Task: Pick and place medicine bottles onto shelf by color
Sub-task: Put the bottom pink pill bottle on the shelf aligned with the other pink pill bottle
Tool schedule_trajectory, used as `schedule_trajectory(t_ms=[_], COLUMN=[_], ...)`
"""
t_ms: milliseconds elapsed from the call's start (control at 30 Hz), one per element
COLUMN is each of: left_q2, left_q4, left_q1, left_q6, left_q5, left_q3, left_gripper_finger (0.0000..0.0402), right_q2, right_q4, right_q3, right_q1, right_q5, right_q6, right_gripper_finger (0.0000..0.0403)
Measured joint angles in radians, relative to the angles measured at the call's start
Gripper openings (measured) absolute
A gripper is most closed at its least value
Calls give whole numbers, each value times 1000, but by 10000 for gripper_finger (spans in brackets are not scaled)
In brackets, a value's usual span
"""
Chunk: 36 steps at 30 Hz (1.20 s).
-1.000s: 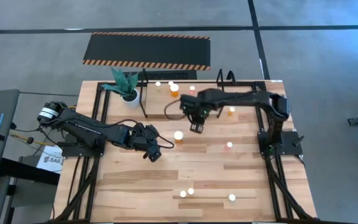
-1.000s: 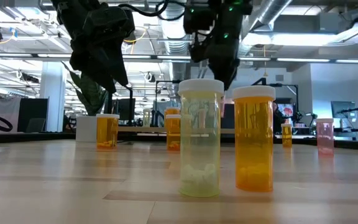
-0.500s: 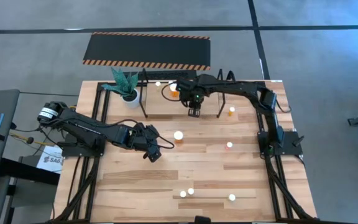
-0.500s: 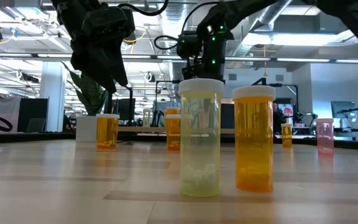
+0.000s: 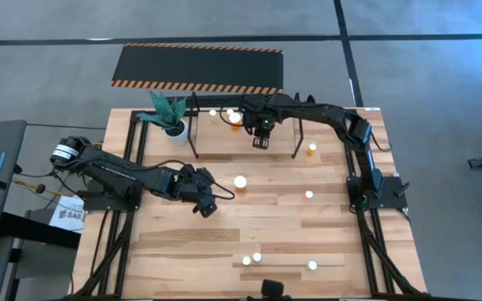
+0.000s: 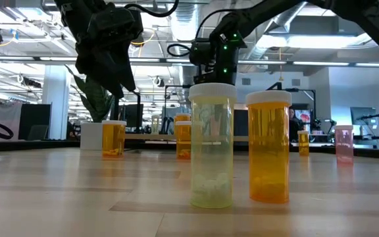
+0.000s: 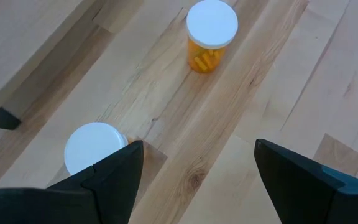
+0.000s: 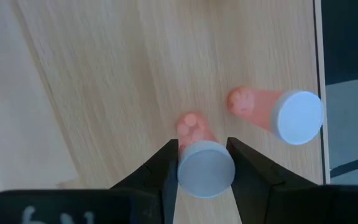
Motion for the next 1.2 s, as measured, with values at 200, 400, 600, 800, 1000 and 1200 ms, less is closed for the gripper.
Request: schedule_trajectory(t_ms=[200, 400, 600, 800, 1000, 1200], left_q2=[0, 0, 0, 0, 0, 0], left_q4=[0, 0, 0, 0, 0, 0], left_q1=[0, 0, 0, 0, 0, 0], left_q6=[0, -1, -2, -3, -3, -7], left_q5=[0, 1, 1, 2, 2, 3], left_q3=[0, 0, 0, 0, 0, 0], left_gripper_finger=[293, 293, 293, 293, 293, 293], right_q2=[0, 0, 0, 0, 0, 0], right_q4=[34, 35, 33, 33, 29, 32], right_q3=[0, 0, 0, 0, -1, -1], right_q1=[17, 25, 20, 9, 6, 3], right_q5=[-1, -2, -2, -2, -2, -1], right_q6=[5, 1, -39, -92, -124, -129], right_gripper_finger=[140, 142, 139, 142, 138, 142])
